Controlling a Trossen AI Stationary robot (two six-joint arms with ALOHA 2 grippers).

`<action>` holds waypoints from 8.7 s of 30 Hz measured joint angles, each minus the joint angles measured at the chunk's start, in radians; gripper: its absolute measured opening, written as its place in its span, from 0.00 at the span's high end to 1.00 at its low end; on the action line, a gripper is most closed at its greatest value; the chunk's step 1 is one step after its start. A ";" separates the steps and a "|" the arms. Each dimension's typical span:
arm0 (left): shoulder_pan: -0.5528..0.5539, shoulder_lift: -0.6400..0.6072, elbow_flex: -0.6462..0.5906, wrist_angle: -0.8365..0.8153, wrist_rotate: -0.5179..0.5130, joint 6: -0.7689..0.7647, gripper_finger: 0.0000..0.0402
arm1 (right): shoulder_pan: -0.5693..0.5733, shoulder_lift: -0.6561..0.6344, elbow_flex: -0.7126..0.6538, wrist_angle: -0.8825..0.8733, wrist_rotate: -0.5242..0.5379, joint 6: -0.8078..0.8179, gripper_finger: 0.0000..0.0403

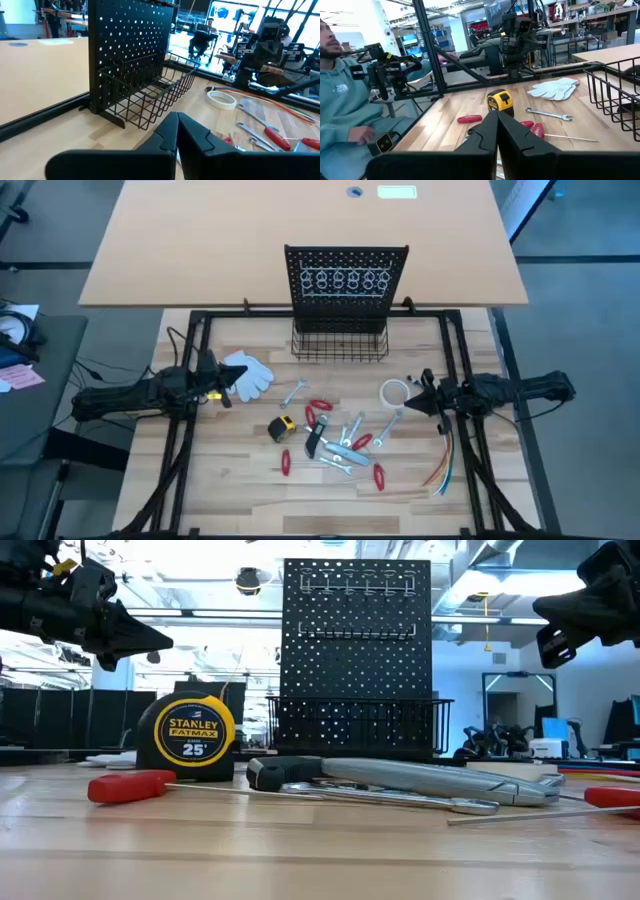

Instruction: Hang tools onto peg board

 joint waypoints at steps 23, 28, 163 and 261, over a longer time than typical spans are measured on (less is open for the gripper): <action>0.000 0.000 0.000 0.000 0.000 0.000 1.00 | 0.000 0.000 0.000 0.000 0.000 0.000 0.96; 0.000 0.000 0.000 0.000 0.000 0.000 1.00 | 0.000 0.000 0.000 0.000 0.000 0.000 0.96; -0.836 1.223 0.444 -0.131 -0.769 -0.895 0.59 | 0.000 0.000 0.000 0.237 0.001 0.010 0.96; -0.452 1.628 1.028 -0.647 0.028 -0.818 0.48 | -0.040 0.668 0.094 0.502 0.134 -0.140 0.65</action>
